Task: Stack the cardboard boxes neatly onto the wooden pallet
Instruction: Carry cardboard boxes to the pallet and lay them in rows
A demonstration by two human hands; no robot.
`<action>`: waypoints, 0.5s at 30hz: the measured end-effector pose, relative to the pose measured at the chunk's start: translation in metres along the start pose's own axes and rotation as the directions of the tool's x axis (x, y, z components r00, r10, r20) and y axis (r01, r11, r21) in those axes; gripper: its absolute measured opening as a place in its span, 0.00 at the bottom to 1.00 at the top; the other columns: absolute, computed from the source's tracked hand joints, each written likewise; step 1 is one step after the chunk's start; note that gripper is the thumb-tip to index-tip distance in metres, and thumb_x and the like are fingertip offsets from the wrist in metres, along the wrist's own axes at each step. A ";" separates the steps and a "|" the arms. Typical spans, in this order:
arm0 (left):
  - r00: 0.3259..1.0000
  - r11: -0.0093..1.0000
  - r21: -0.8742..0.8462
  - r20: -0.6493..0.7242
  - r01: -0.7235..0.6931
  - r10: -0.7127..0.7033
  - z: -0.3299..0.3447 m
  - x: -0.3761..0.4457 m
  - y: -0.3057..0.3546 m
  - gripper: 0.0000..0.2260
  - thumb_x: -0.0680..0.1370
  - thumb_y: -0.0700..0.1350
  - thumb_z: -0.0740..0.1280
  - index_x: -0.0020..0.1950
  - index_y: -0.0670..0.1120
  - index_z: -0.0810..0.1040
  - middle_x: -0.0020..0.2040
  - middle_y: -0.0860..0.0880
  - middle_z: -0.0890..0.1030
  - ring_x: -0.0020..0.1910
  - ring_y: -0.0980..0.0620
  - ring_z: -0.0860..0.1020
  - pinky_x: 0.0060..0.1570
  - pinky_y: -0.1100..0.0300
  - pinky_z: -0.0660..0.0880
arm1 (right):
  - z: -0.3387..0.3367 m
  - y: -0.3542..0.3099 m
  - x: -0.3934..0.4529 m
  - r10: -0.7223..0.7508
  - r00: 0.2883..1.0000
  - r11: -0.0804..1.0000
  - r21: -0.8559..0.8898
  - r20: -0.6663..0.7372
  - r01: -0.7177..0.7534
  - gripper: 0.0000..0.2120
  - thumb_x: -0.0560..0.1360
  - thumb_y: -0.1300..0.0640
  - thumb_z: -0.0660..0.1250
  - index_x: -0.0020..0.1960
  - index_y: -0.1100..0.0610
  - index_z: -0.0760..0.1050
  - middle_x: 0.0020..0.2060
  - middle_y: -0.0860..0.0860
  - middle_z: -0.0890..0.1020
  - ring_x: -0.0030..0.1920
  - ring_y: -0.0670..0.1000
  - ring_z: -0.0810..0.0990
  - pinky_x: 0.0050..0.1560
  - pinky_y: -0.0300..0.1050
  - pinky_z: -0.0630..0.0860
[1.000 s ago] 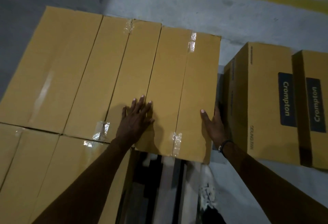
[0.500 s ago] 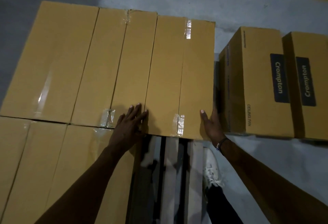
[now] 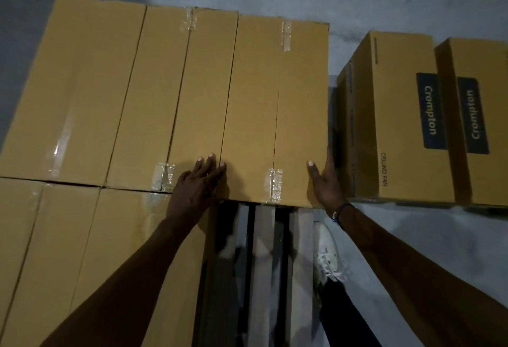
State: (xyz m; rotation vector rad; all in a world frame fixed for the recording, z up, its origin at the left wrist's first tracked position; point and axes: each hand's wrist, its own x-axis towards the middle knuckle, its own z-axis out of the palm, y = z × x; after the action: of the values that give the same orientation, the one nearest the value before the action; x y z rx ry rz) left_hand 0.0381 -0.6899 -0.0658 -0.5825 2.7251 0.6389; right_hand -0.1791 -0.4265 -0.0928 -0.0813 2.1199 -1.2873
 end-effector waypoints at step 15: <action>0.982 0.948 -0.302 -0.122 0.102 -0.145 -0.108 -0.058 0.077 0.36 0.74 0.47 0.80 0.79 0.46 0.70 0.74 0.44 0.77 0.71 0.45 0.76 0.68 0.48 0.75 | -0.060 -0.125 -0.043 -0.024 0.998 1.000 0.002 0.055 0.024 0.36 0.82 0.42 0.65 0.85 0.44 0.53 0.83 0.46 0.59 0.78 0.53 0.64 0.76 0.55 0.66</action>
State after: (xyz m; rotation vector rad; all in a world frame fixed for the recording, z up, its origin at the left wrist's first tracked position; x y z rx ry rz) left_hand 0.0359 -0.6593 0.0754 -0.8948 2.7123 1.0174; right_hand -0.2125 -0.4290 0.0489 -0.1401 2.0772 -1.2865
